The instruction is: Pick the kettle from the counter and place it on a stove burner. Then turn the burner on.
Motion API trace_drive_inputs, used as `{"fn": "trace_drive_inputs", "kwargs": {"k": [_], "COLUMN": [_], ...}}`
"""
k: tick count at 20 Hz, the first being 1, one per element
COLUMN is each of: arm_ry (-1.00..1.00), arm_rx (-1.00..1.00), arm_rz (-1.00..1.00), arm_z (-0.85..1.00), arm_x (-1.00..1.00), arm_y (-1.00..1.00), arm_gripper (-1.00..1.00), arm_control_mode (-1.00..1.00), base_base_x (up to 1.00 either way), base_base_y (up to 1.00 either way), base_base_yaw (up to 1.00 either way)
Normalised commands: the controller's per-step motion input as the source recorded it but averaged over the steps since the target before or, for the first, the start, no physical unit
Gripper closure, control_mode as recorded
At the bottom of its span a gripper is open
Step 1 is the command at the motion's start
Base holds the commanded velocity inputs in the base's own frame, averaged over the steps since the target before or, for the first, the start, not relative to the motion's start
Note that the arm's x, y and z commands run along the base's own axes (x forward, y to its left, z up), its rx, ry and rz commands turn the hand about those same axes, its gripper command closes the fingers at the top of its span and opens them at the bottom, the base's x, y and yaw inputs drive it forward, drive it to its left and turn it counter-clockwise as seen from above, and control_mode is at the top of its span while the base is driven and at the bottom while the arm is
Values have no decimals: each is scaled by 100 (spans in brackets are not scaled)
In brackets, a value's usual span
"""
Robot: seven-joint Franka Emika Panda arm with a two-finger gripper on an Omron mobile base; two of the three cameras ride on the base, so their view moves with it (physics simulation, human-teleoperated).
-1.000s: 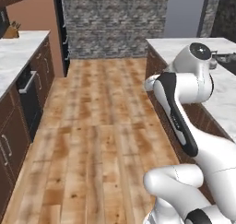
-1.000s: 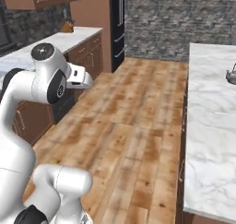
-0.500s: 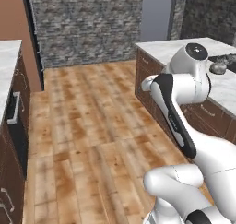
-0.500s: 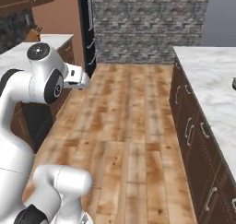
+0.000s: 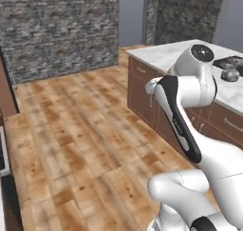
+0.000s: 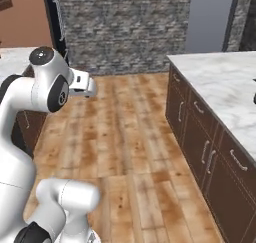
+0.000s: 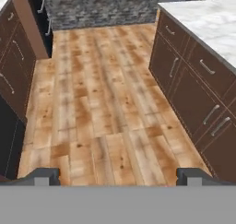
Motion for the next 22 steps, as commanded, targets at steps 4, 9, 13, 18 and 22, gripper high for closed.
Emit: {"fn": "trace_drive_inputs", "kwargs": {"k": [4, 9, 13, 18, 22], "arm_ry": [0, 0, 0, 0, 0], "arm_rx": [0, 0, 0, 0, 0], "arm_rz": [0, 0, 0, 0, 0], "arm_z": [0, 0, 0, 0, 0], "arm_x": [0, 0, 0, 0, 0], "arm_y": [0, 0, 0, 0, 0], "arm_gripper": [-100, -100, -100, -100, -100], "arm_control_mode": [100, 100, 100, 100, 100], "base_base_x": [100, 100, 100, 99, 91], "base_base_y": [78, 59, 51, 46, 40], "base_base_yaw": [-41, -47, -56, -67, -69]}}
